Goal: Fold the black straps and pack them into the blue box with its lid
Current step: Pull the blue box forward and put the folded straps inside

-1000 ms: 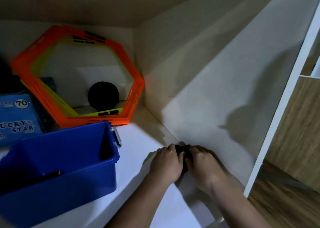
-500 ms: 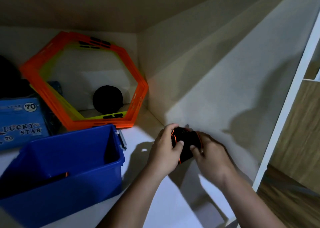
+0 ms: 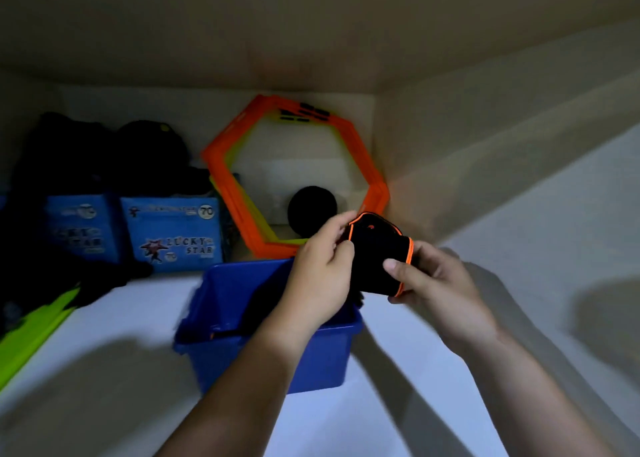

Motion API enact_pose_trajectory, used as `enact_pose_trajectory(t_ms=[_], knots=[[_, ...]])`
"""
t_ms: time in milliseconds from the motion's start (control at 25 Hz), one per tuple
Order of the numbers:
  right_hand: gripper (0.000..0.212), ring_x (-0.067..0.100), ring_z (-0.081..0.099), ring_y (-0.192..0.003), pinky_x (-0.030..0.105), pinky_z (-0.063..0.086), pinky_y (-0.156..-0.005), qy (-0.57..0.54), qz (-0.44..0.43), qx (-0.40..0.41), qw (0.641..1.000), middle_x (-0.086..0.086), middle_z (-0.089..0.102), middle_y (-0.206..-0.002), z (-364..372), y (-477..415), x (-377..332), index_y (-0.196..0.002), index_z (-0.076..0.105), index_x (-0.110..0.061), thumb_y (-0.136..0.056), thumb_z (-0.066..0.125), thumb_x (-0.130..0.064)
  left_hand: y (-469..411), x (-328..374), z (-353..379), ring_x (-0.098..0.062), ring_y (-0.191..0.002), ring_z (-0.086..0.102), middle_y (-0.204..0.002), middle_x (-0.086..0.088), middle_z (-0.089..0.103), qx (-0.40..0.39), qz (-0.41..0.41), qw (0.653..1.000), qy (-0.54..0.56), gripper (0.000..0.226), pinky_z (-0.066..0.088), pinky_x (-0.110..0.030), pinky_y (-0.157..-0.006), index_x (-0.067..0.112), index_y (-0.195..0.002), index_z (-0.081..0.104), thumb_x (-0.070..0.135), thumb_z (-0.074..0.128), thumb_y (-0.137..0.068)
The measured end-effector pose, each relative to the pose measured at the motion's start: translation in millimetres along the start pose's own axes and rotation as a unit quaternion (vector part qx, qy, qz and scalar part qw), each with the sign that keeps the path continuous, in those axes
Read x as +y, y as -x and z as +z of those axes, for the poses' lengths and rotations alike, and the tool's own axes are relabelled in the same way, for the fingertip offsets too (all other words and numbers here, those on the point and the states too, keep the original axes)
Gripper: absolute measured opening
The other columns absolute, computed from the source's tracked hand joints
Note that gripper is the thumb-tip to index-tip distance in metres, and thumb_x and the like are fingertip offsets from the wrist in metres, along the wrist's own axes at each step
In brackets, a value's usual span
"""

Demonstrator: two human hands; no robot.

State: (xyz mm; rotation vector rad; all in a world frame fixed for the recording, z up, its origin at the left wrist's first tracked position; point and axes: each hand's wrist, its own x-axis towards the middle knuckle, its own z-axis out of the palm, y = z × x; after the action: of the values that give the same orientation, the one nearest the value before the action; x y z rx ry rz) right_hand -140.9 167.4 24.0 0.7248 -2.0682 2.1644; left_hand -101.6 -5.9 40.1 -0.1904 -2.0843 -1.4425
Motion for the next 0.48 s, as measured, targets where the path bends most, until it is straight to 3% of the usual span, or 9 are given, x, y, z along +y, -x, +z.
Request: enact_pose_trajectory(t_ms=[80, 160, 280, 360, 480], knots=[[0.015, 0.013, 0.067, -0.071, 0.031, 0.058, -0.061, -0.022, 0.001, -0.021, 1.000, 0.005, 0.073, -0.087, 28, -3, 2, -0.107, 0.069, -0.007, -0.092, 0.066, -0.005, 7, -5, -29, -0.007, -0.122, 0.060, -0.129, 0.005, 0.067, 0.005, -0.005, 1.000, -0.022, 0.045, 0.049, -0.042, -0.106, 0.034, -0.136, 0.056, 0.028, 0.048, -0.093], [0.016, 0.015, 0.067, -0.078, 0.039, 0.058, -0.067, -0.043, 0.009, -0.038, 0.998, 0.007, 0.072, -0.092, 50, -6, 6, -0.109, 0.068, -0.006, -0.093, 0.066, -0.007, 14, -10, -58, -0.007, -0.120, 0.062, -0.127, 0.006, 0.067, 0.004, -0.010, 0.998, -0.062, 0.043, 0.051, -0.042, -0.104, 0.037, -0.137, 0.054, 0.039, 0.052, -0.094], [0.016, 0.016, 0.069, -0.085, 0.038, 0.060, -0.070, -0.054, 0.024, -0.055, 0.997, 0.007, 0.072, -0.096, 72, -10, 11, -0.109, 0.068, -0.007, -0.093, 0.066, -0.008, 23, -13, -103, -0.010, -0.116, 0.061, -0.114, 0.015, 0.068, 0.025, -0.004, 0.988, -0.151, 0.042, 0.049, -0.038, -0.103, 0.033, -0.137, 0.055, 0.046, 0.051, -0.098], [0.013, 0.014, 0.071, -0.085, 0.035, 0.060, -0.069, -0.051, 0.027, -0.071, 0.996, 0.003, 0.073, -0.094, 81, -11, 13, -0.106, 0.069, -0.011, -0.093, 0.066, -0.009, 28, -21, -134, -0.015, -0.120, 0.052, -0.113, 0.017, 0.063, 0.056, -0.031, 0.957, -0.283, 0.041, 0.044, -0.032, -0.103, 0.030, -0.139, 0.054, 0.043, 0.050, -0.100], [0.014, 0.011, 0.072, -0.083, 0.032, 0.061, -0.068, -0.041, 0.023, -0.089, 0.995, 0.000, 0.075, -0.094, 89, -11, 14, -0.107, 0.069, -0.013, -0.094, 0.066, -0.008, 31, -39, -168, -0.027, -0.131, 0.045, -0.140, -0.004, 0.056, 0.051, -0.175, 0.891, -0.417, 0.051, 0.043, -0.042, -0.106, 0.027, -0.146, 0.045, 0.043, 0.052, -0.098]])
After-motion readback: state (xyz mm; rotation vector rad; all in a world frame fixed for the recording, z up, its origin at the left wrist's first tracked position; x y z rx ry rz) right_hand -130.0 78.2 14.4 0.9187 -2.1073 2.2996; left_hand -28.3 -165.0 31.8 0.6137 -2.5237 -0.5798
